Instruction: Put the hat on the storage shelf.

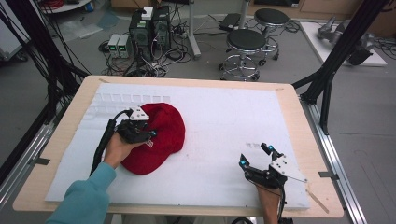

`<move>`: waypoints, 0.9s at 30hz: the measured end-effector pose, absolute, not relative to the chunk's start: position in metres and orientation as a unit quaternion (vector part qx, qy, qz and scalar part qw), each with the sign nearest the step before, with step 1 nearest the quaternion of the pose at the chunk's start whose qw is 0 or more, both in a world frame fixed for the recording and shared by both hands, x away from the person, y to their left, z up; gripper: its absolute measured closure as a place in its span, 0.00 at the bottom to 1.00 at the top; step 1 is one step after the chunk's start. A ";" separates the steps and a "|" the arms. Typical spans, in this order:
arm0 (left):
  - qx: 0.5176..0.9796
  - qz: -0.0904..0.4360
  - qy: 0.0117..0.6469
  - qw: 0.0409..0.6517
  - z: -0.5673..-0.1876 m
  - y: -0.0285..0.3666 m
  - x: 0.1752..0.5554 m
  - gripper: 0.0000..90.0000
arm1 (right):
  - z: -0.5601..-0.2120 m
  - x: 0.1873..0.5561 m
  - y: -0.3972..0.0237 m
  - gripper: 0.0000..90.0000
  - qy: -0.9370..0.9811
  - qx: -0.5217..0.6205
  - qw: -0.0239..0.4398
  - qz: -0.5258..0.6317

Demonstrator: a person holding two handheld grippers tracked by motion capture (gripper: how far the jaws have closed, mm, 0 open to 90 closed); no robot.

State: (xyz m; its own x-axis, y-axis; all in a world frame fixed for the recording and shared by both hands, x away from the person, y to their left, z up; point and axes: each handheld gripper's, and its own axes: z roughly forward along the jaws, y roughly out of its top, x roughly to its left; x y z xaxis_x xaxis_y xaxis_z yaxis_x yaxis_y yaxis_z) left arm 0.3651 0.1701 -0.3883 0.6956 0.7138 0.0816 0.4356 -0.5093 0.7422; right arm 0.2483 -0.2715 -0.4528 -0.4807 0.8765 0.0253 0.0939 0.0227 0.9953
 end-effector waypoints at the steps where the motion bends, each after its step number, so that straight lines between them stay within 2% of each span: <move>1: 0.845 0.195 0.342 0.361 -0.388 0.170 0.365 0.88 | -0.453 0.248 -0.271 0.12 0.632 0.386 0.332 0.585; 5: 0.843 0.196 0.345 0.362 -0.387 0.172 0.364 0.94 | -0.453 0.248 -0.272 0.12 0.632 0.384 0.334 0.584; 14: 0.840 0.198 0.339 0.375 -0.382 0.175 0.361 0.95 | -0.453 0.248 -0.271 0.12 0.632 0.384 0.335 0.584; 27: 0.804 0.221 0.327 0.444 -0.364 0.182 0.350 0.95 | -0.453 0.249 -0.271 0.12 0.633 0.389 0.332 0.581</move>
State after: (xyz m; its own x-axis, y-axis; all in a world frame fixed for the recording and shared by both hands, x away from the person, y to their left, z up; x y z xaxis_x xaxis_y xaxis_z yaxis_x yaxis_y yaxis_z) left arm 0.3504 0.1815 -0.3642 0.6877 0.7230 0.0653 0.3304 -0.3918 0.8587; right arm 0.2488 -0.2711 -0.4525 -0.4779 0.8779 0.0316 0.1061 0.0219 0.9941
